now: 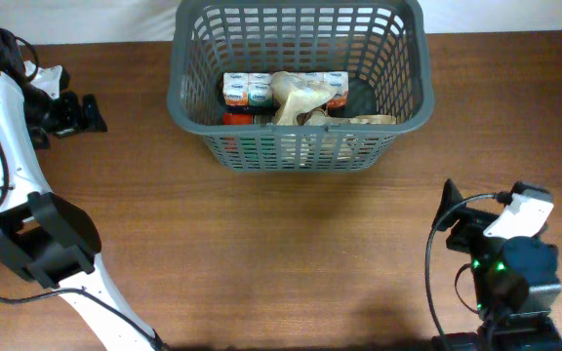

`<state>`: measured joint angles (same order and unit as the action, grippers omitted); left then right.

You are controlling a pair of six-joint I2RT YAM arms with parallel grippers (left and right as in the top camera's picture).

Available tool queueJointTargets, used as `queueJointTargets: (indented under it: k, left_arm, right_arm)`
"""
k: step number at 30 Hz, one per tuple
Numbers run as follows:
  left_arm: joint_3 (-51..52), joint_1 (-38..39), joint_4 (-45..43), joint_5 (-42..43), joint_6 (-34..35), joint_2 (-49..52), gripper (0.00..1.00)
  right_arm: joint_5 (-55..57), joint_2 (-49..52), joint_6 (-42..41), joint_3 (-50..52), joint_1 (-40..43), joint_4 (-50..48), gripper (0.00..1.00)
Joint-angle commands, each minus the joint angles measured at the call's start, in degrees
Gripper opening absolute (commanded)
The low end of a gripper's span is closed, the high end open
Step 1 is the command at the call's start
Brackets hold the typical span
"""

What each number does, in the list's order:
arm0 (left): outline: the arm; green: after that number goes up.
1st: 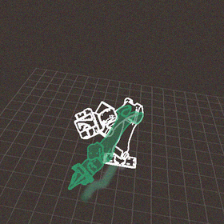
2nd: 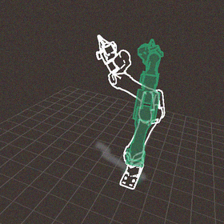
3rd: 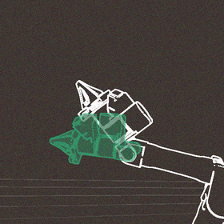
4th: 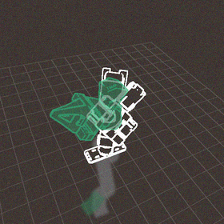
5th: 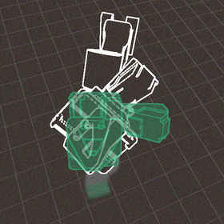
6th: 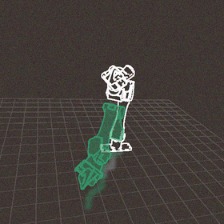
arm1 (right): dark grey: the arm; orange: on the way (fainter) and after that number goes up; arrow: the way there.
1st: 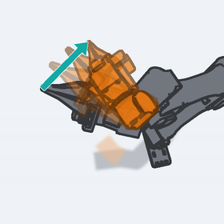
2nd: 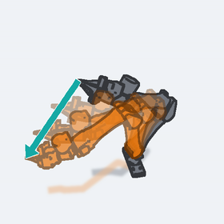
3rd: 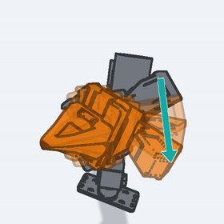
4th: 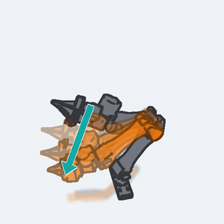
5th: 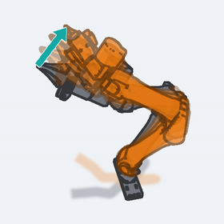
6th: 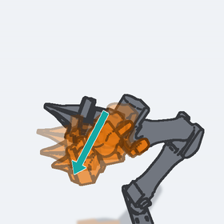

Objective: Pack container

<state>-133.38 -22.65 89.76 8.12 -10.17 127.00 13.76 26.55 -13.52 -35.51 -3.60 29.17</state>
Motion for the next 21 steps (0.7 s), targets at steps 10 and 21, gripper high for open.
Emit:
queueJointTargets:
  k: [10, 21]
  left_arm:
    - [0.22, -0.28, 0.02, 0.00, 0.48, 0.35, 0.99]
    - [0.22, -0.28, 0.02, 0.00, 0.48, 0.35, 0.99]
  right_arm:
    - [-5.86, -15.06, -0.52, 24.00, 4.15, -11.06, 0.99]
    - [-6.43, -21.53, -0.37, 32.65, 1.40, -19.54, 0.99]
